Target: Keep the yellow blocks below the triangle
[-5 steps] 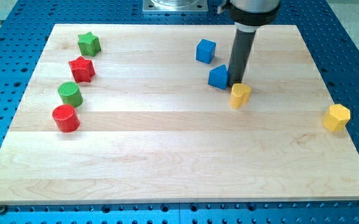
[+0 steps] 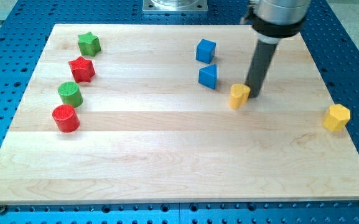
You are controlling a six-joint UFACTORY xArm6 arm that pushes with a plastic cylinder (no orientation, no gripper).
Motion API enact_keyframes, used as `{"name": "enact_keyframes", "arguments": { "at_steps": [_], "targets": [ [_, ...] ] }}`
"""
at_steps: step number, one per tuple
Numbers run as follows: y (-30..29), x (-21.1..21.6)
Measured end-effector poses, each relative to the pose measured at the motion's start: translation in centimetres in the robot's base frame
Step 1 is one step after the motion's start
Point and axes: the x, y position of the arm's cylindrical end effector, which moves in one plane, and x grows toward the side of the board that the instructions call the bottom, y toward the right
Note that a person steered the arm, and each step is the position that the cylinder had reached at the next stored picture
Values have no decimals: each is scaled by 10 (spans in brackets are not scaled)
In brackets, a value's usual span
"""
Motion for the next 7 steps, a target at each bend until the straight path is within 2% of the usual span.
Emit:
{"name": "enact_keyframes", "arguments": {
  "at_steps": [1, 2, 7],
  "targets": [
    [-15, 27],
    [28, 52],
    [-33, 55]
  ]
}}
